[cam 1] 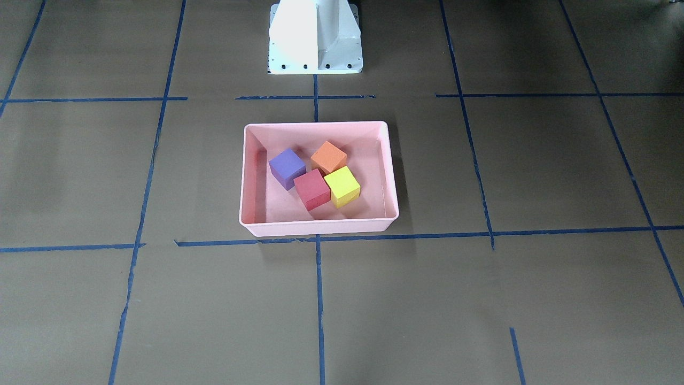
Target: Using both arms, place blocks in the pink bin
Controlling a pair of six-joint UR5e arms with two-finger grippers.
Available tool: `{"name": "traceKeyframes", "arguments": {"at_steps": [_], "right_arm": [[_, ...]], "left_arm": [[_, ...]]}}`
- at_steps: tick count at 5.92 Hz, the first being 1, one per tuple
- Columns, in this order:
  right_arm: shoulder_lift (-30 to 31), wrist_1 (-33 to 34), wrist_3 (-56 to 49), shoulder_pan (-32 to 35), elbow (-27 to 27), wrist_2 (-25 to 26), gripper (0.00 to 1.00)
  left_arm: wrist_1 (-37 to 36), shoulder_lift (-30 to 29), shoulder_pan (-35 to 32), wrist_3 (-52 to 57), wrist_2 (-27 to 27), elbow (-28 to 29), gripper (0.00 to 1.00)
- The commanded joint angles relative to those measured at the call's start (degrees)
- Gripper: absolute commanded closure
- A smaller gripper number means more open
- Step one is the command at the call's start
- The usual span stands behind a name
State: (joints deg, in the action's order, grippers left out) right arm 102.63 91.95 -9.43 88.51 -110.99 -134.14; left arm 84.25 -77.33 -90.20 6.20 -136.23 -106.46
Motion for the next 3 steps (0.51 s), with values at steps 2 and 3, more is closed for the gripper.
{"name": "traceKeyframes", "arguments": {"at_steps": [2, 3], "right_arm": [[0.20, 0.25, 0.02, 0.00, 0.69, -0.25, 0.00], [0.20, 0.16, -0.06, 0.00, 1.99, -0.33, 0.00]], "left_arm": [[0.56, -0.63, 0.03, -0.14, -0.35, 0.65, 0.00], [0.56, -0.80, 0.03, -0.14, -0.26, 0.56, 0.00]]}}
